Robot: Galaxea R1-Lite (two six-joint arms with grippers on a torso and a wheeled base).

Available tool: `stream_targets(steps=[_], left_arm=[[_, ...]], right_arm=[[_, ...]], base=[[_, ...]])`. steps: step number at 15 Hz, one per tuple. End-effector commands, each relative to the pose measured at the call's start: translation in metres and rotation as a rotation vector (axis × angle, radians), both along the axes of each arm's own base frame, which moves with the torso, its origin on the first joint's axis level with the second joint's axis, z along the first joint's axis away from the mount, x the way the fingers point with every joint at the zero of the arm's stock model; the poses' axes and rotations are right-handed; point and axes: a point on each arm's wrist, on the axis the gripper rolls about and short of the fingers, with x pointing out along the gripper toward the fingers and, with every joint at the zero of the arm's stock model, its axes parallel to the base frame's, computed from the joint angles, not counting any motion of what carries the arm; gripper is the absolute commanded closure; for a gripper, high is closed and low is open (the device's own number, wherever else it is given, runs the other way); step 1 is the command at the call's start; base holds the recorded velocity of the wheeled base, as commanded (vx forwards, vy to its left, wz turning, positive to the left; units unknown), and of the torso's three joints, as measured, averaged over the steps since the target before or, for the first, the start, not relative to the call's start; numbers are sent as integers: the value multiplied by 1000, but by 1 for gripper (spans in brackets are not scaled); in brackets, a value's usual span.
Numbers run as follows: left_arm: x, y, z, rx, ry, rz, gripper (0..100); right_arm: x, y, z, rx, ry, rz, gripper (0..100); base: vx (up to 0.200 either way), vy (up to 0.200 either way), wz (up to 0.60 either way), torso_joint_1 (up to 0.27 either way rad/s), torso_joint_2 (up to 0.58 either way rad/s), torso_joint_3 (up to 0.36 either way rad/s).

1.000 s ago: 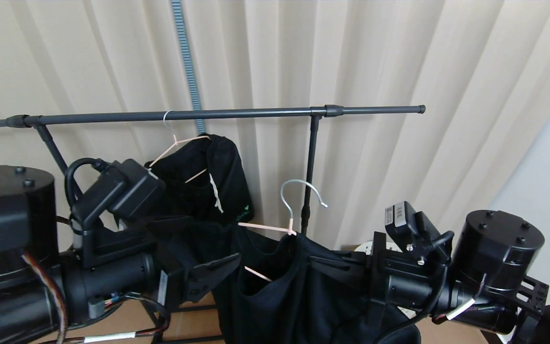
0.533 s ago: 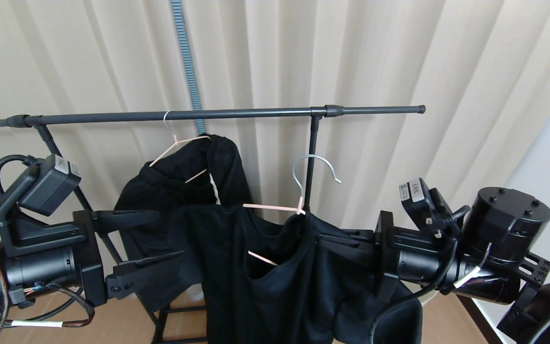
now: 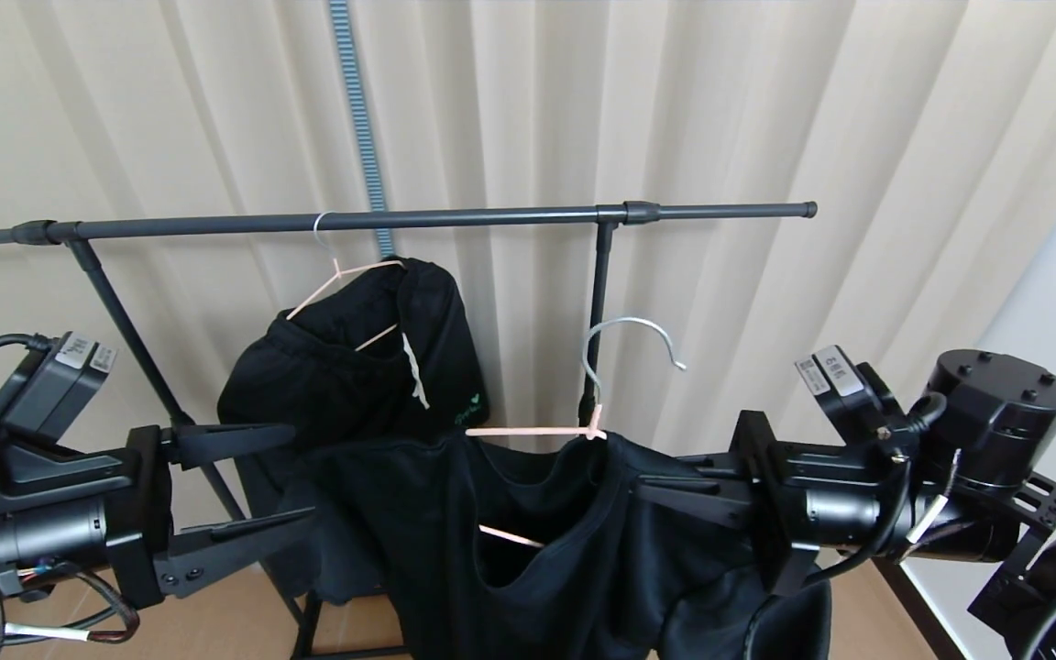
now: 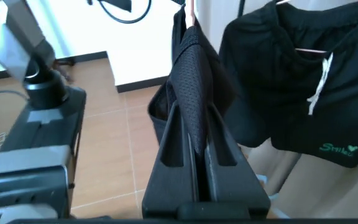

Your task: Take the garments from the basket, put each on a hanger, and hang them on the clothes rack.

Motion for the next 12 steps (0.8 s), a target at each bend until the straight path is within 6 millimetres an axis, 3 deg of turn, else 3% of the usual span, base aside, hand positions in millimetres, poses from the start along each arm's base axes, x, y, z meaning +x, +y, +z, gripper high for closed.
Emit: stream_targets(steps=[1, 5, 12], left_arm=[[7, 12, -10, -17, 46, 16, 0], [11, 15, -24, -12, 47, -49, 0], [10, 14, -48, -10, 94, -112, 0]], right_arm=[[-1, -13, 0, 3, 4, 18, 100], [-3, -21, -5, 2, 28, 76, 100], [-9, -23, 4, 15, 0, 84, 100]], base=[[0, 0, 0, 0, 0, 0], [0, 0, 0, 0, 0, 0], [0, 0, 0, 0, 0, 0]])
